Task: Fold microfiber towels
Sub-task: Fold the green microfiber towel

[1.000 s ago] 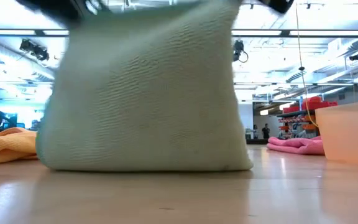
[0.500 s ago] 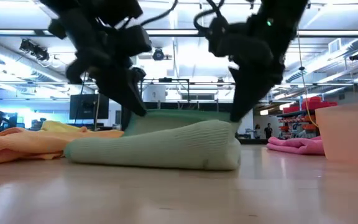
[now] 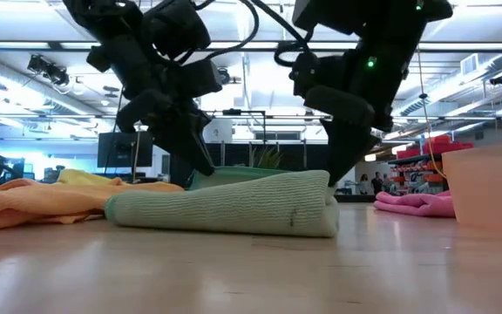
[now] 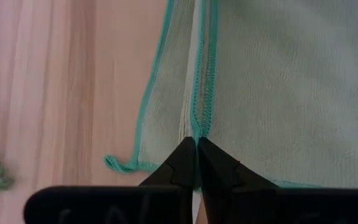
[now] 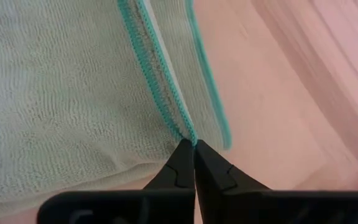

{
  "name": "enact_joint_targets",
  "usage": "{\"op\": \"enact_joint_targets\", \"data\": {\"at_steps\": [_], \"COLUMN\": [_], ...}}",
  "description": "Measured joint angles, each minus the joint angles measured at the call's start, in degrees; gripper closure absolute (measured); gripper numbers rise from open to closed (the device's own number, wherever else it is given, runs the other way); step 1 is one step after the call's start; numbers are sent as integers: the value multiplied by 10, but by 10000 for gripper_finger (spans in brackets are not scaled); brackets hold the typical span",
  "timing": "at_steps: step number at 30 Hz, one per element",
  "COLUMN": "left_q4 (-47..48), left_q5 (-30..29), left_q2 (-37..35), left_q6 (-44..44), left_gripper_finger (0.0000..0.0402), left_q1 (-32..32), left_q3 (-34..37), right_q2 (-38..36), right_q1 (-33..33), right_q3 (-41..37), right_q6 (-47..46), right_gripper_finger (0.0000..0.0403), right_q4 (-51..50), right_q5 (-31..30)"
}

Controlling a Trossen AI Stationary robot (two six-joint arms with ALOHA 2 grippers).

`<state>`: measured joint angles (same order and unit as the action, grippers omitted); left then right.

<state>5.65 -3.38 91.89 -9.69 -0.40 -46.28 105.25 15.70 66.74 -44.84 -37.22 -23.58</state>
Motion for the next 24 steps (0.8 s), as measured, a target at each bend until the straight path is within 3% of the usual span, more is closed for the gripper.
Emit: {"op": "enact_joint_targets", "data": {"at_steps": [7, 18, 24], "left_q4": [0, 13, 27], "left_q5": [-2, -17, 9], "left_q2": [1, -38, -83], "left_q6": [-19, -27, -5], "left_gripper_finger": [373, 272, 243], "left_q1": [0, 12, 19], "left_q3": [0, 1, 0], "right_q2": [0, -5, -59], "right_q1": [-9, -19, -18], "right_q3": [0, 0, 10], "right_q6": [3, -19, -47], "right_gripper_finger": [363, 292, 251], "right_q4": [2, -15, -56], "right_q5": [0, -4, -31]}}
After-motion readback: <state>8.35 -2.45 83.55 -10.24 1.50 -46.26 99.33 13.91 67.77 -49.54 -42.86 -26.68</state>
